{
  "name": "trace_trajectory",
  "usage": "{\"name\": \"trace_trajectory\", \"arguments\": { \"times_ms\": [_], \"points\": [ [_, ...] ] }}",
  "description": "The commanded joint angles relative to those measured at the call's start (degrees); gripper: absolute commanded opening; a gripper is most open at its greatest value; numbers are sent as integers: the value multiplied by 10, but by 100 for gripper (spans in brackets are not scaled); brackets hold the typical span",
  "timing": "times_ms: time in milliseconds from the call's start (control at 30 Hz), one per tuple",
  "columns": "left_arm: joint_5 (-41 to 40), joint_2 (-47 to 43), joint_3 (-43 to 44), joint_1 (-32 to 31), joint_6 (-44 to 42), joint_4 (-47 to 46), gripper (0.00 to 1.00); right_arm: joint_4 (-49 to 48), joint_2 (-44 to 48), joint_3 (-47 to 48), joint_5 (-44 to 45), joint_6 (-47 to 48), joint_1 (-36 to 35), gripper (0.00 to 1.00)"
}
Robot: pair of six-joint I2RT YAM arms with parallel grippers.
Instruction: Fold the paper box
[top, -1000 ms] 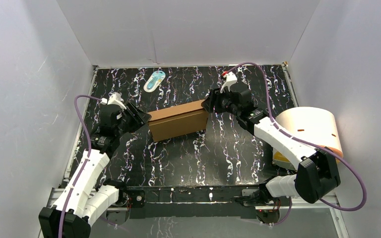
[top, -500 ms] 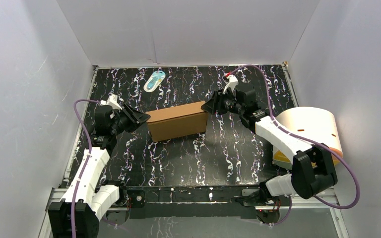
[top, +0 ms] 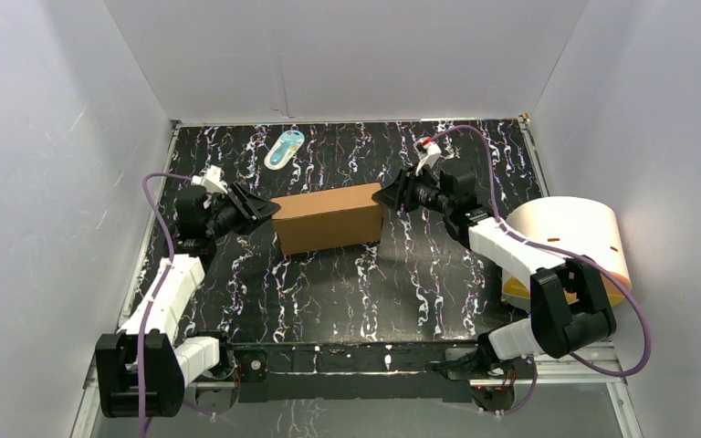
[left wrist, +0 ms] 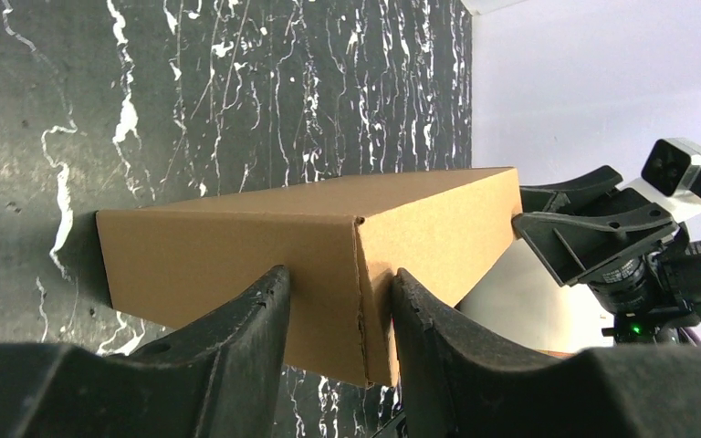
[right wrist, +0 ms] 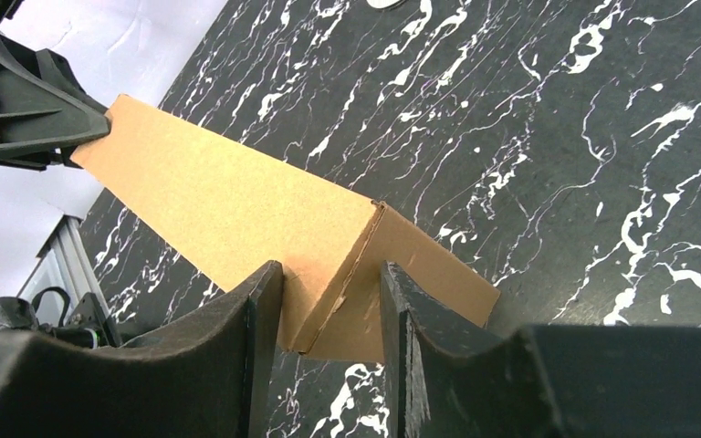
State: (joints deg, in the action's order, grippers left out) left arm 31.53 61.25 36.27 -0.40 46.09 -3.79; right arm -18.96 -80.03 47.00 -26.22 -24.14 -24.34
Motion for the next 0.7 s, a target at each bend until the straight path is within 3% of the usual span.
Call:
{"name": "trace_trajectory", "arguments": {
  "times_ms": [0, 667],
  "points": [
    [28, 74, -27, -14, -29, 63, 40, 83, -42, -34, 1, 31, 0, 47],
    [16, 91, 4, -15, -28, 59, 36, 58, 10, 15, -147, -57, 77, 58]
  ]
}}
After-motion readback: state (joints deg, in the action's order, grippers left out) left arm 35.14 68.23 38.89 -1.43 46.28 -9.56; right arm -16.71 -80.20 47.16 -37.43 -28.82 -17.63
